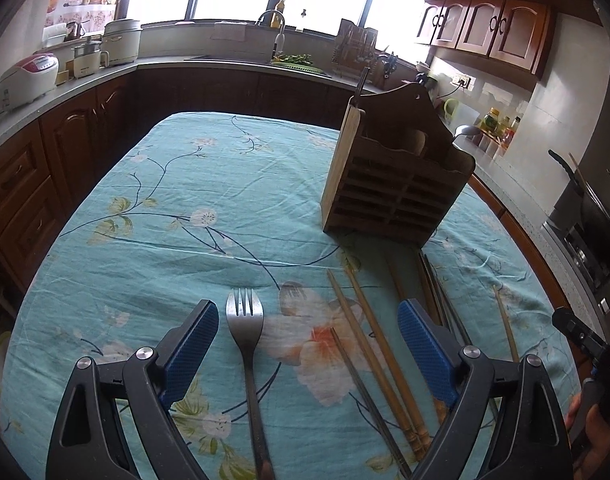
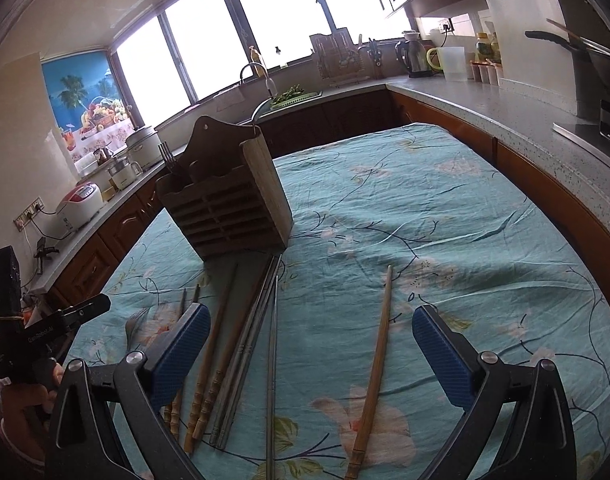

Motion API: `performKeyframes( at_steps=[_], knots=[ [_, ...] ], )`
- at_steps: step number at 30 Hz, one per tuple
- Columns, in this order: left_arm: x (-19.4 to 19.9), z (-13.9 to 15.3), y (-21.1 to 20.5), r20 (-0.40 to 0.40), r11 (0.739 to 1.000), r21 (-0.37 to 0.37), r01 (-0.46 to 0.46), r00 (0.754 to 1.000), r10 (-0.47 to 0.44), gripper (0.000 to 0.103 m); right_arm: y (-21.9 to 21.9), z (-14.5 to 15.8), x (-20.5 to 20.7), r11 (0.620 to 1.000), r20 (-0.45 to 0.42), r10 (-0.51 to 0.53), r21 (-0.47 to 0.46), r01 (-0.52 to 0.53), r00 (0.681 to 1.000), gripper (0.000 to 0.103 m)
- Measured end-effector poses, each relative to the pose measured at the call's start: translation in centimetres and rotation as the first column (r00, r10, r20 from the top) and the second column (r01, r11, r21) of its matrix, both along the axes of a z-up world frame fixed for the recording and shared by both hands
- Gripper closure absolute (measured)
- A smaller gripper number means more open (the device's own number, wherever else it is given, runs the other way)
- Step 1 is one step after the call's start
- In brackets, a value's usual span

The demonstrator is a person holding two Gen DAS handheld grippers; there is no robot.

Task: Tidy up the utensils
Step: 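Move both grippers back down toward the chopsticks on the tablecloth, then close the left gripper on a wooden chopstick while the right gripper grasps another wooden chopstick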

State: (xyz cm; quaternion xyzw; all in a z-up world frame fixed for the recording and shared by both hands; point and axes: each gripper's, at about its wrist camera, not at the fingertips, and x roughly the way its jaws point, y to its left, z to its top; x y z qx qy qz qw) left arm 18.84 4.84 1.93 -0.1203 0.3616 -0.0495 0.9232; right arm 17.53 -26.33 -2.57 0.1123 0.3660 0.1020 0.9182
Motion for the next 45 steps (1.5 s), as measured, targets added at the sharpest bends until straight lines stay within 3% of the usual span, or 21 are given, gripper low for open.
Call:
performKeyframes(
  at_steps=[5, 15, 18, 27, 32, 34, 36, 39, 45],
  knots=[
    [1.8, -0.5, -0.7, -0.047, 0.999, 0.027, 0.026, 0.999, -0.024, 0.021, -0.3, -0.5, 1.2, 1.000, -0.021, -0.002, -0.019, 0.002, 1.000, 0.008],
    [7.2, -1.8, -3.2, -0.123, 0.994, 0.024, 0.103, 0.987, -0.099, 0.057, -0.9, -2.6, 4.2, 0.997, -0.122, -0.032, -0.077, 0.022, 0.992, 0.051],
    [8.6, -1.9, -4.5, -0.130, 0.987, 0.028, 0.155, 0.980, -0.151, 0.066, -1.3, -3.1, 5.0, 0.995, -0.146, -0.041, -0.091, 0.028, 0.988, 0.057],
    [12.6, -5.6, -8.3, -0.262, 0.963, 0.138, 0.231, 0.946, -0.189, 0.069, -1.7, -5.1, 7.2, 0.993, -0.205, -0.044, -0.119, 0.020, 0.978, 0.070],
    [12.8, -6.1, -9.9, -0.250, 0.945, 0.216, 0.246, 0.949, -0.190, 0.072, -0.8, -5.9, 8.0, 0.983, -0.216, -0.033, -0.185, -0.008, 0.976, 0.077],
    [12.7, -6.2, -10.1, -0.241, 0.943, 0.214, 0.256, 0.949, -0.203, 0.078, -0.4, -6.0, 8.3, 0.976, -0.214, -0.033, -0.218, -0.015, 0.976, 0.087],
    [12.9, -6.3, -10.3, -0.233, 0.943, 0.208, 0.261, 0.949, -0.211, 0.093, -0.3, -6.0, 8.6, 0.973, -0.214, -0.033, -0.229, -0.017, 0.976, 0.095],
    [12.9, -6.3, -10.2, -0.227, 0.942, 0.192, 0.275, 0.946, -0.230, 0.096, -0.4, -5.9, 8.7, 0.977, -0.214, -0.029, -0.214, -0.018, 0.976, 0.097],
    [11.3, -4.4, -8.9, -0.171, 0.954, 0.086, 0.288, 0.947, -0.270, 0.100, -0.7, -4.2, 7.2, 0.993, -0.188, -0.003, -0.117, -0.019, 0.982, 0.098]
  ],
)
